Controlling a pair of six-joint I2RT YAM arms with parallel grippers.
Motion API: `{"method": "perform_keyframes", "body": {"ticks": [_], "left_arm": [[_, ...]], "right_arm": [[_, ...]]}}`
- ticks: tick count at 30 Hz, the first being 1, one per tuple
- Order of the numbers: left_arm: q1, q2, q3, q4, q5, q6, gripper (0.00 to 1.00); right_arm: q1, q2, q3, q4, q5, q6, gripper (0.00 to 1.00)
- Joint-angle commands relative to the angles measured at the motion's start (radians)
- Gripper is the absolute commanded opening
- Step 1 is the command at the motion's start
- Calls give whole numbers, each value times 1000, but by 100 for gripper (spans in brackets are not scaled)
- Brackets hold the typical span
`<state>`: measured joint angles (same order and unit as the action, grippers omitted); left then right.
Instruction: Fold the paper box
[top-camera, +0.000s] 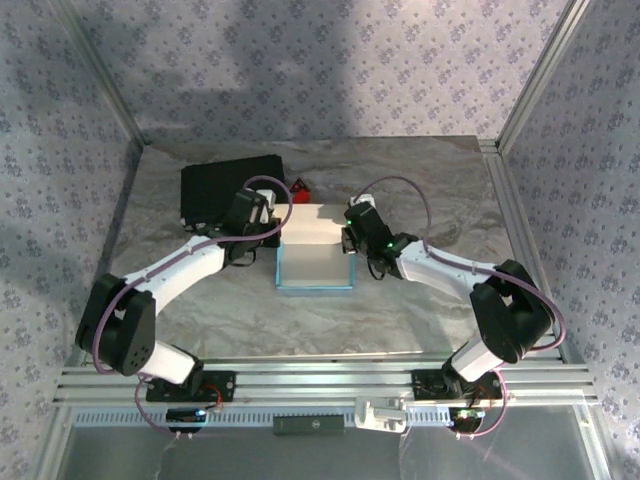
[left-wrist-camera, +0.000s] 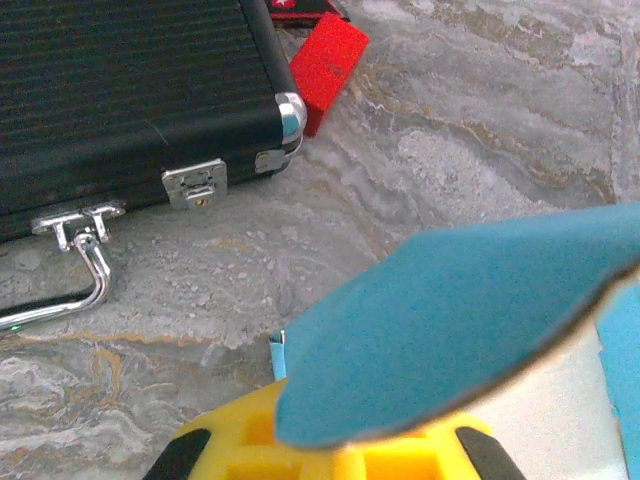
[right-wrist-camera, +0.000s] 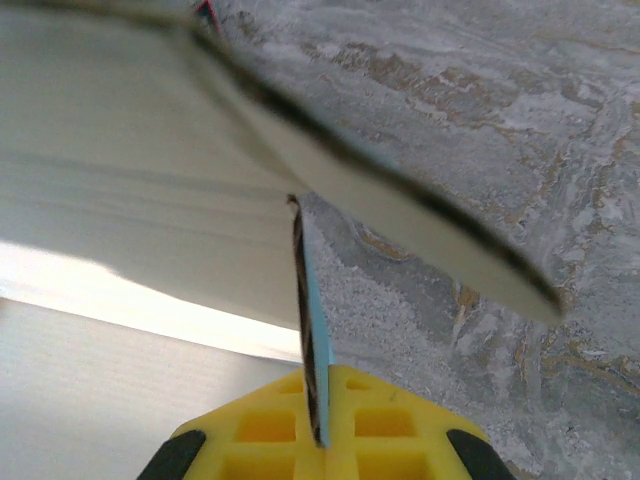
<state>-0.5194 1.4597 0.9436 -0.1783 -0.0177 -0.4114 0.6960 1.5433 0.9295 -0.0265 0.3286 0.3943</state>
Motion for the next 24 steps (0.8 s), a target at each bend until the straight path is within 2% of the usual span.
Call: {"method": "perform_keyframes", "body": {"ticks": [1,11,24], "left_arm": [[-10,33,60,77,24,-35,0],[-10,31,-59,248,71,-87,0],[-43,-19,-214,360,64,-170,0]], "right_arm": [[16,12,-37,123,69,81,0],[23,3,-195,411,72,61,0],[99,-1,-287,502,164,60,0]]}}
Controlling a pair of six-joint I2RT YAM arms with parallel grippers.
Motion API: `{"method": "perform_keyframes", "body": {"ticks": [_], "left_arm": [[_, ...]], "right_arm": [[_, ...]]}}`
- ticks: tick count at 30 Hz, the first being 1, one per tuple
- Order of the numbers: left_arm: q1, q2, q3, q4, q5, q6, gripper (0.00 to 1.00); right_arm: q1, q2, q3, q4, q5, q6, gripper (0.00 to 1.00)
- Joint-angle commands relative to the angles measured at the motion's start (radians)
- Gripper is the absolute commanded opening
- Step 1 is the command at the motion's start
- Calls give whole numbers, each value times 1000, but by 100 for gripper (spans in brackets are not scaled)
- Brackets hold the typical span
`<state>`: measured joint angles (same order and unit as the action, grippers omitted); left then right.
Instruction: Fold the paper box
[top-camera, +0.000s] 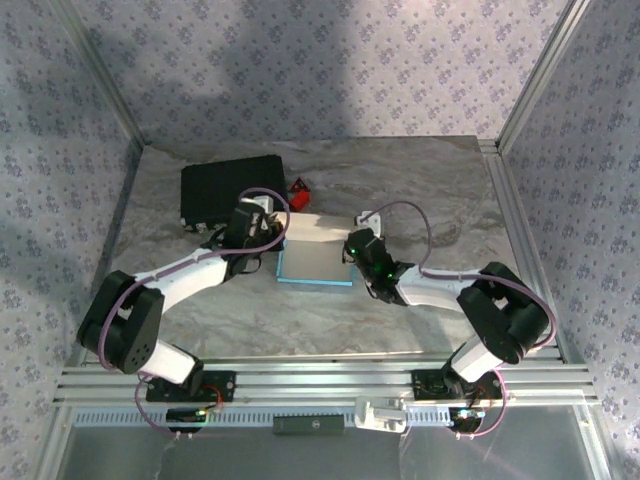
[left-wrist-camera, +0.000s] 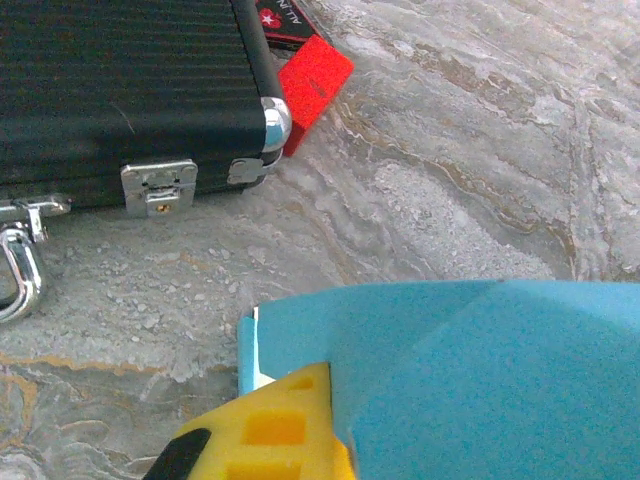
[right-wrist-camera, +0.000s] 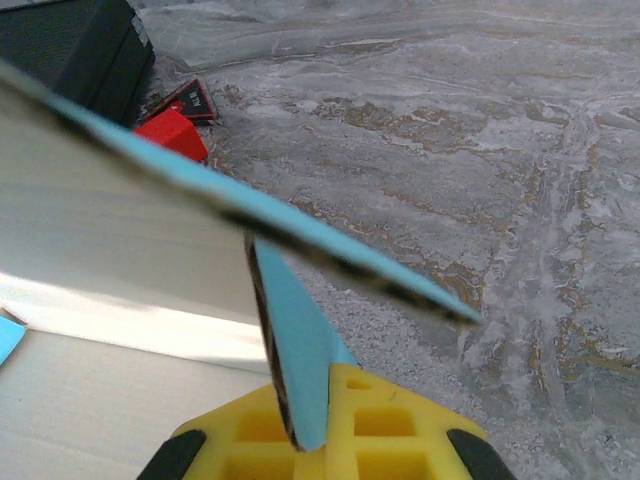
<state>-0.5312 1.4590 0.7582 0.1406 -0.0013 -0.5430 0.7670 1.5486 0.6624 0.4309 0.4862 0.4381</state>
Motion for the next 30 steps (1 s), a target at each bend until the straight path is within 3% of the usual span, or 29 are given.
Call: {"method": "perform_keyframes", "body": {"ticks": [1,15,23,28,29,30], "left_arm": [[-35,-19,-35,45,43,-41,0],[-111,-64,-172,106,-45,-76,0],[-145,-73,-249,158,-86,-100,0],[-147,-201,-210,27,-104,-76,0],[-147,-246,-192,-25,-120,-63,9],[-146,-299,-166,-91,-149,-41,27]], "right_arm": [[32,-7,-26,47,12,16,0],[78,-19,-109,109,54,-35,0],[107,-40,-118,58,104,-59,0],[105,-53,-116,45,108,-84,0],[104,-55,-111,35,108,-91,0],[101,-59,-106,27,104,-103,0]]}}
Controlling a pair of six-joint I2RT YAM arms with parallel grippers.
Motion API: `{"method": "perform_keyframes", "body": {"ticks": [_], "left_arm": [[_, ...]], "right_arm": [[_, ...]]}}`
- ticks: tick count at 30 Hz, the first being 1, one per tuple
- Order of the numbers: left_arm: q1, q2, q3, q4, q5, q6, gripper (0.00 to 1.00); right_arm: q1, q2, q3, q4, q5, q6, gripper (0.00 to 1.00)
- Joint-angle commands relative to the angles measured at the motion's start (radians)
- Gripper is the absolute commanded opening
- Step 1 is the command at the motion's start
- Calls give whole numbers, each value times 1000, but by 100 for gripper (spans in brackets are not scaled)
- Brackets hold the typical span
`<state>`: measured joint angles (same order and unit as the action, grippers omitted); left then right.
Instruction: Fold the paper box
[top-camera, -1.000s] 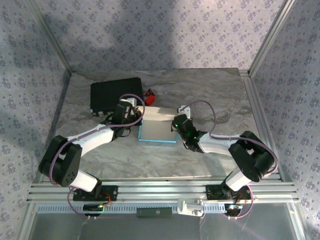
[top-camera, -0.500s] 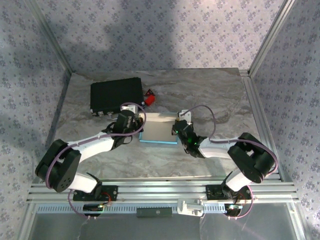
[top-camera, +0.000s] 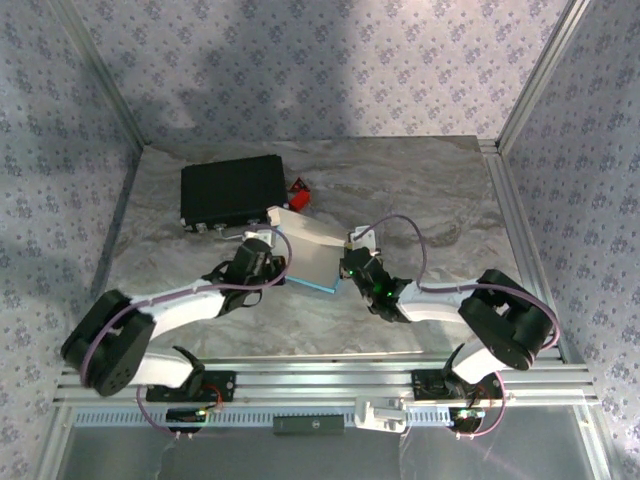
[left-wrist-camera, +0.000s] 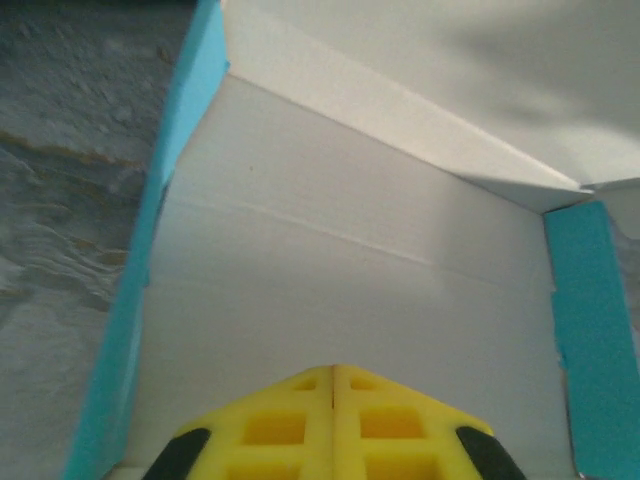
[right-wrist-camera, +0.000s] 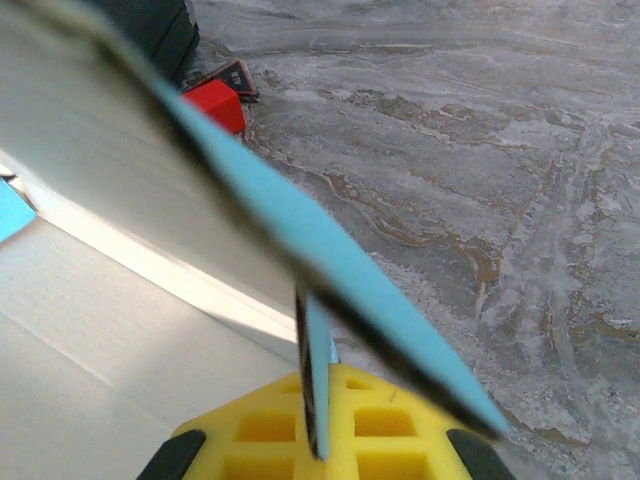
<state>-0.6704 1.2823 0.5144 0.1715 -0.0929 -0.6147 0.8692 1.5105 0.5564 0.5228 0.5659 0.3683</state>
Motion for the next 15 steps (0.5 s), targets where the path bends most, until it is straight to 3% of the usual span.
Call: {"method": "perform_keyframes", "body": {"ticks": [1,3,5,9,12,15], "left_arm": [[-3,-169,106,-200,-83,65,41],[39,-227,160,-322,-98,128,60],[139,-227,217,-408,-4,206,63],[307,-82,368,-527,223,385,58],[318,62,508,-594,279,542,51],[329,161,607,-618,287,617,49]], "right_arm": [[-9,-21,4,-71,12,-48,0],[-27,-26,14,-87,-13,-65,0],[-44,-31,22,-92,-40,-82,0],[-73,-37,43,-107,-103,-118,0],[-101,-32,67,-131,-170,-157,0],[-144,-43,99,-197,-257,-201,0]]}}
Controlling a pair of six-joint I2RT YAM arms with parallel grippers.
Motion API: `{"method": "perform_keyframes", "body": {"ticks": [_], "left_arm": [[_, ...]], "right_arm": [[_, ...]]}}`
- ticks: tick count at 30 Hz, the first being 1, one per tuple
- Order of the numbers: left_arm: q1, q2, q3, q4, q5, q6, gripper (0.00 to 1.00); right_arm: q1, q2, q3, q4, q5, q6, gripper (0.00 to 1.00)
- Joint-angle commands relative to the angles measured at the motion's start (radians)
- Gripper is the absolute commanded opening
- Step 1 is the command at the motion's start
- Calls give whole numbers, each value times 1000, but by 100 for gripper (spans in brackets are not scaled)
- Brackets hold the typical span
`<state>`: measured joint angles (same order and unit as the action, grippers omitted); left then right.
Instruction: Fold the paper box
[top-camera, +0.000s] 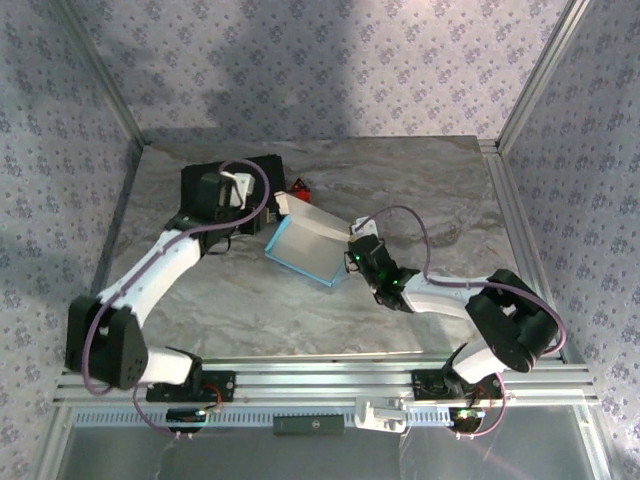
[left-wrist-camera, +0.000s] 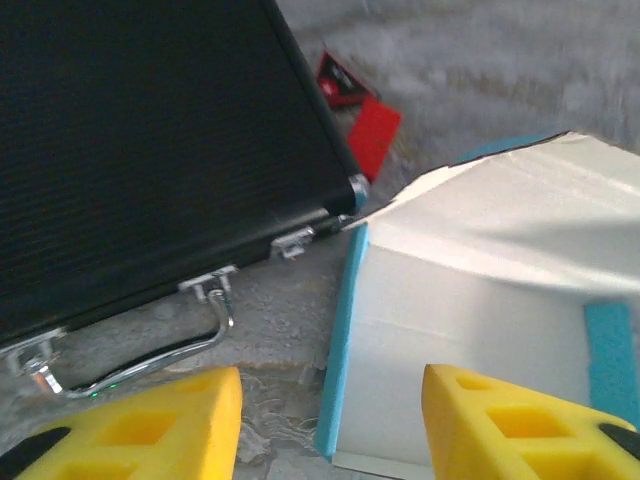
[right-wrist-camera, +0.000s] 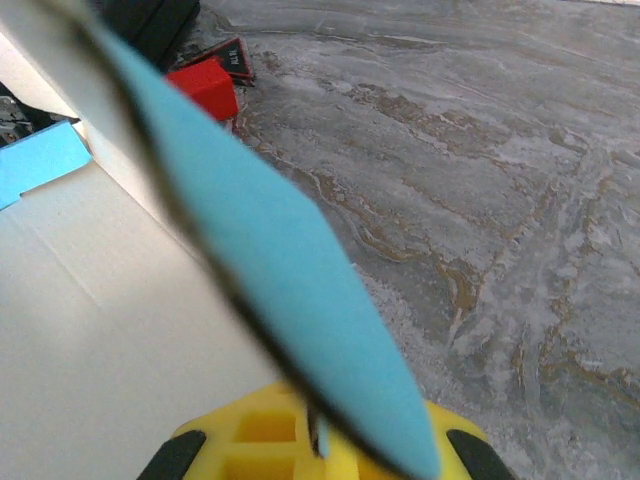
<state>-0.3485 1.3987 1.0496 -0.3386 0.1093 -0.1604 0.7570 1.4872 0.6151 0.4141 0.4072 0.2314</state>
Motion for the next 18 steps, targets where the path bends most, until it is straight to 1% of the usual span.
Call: {"method": "perform_keyframes", "body": {"ticks": [1,4,6,7,9,11,14,16,18], "left_arm": [[13,61,90,-96,112,174,50],[18,78,118,-92,207,211,50],[17,50,87,-60,256,219,50],[15,31,60,-35,263,224,50],[15,-1,18,15,232,217,51],[14,2,12,37,222,228,51],[17,75,71,9,193,259,52],[17,143,131,-14,226,279,51],[17,201,182,-26,243,293,51]], "right_arm": [[-50,-28,53,-120,-147,-88,0],[-99,-66,79,-217,-249,-174,0],[-139,-82,99,-287,-338,-239,0],[-164,-82,116,-325,-382,-257,0],[-198,-77,141,-373,-462,-290,0],[-222,-71,168,-413,-522,-323,0],[-249,-53,206,-462,-587,-350,0],[-265,-38,223,-477,-630,-348,0],[-268,-23,234,-490,-643,-356,0]]}}
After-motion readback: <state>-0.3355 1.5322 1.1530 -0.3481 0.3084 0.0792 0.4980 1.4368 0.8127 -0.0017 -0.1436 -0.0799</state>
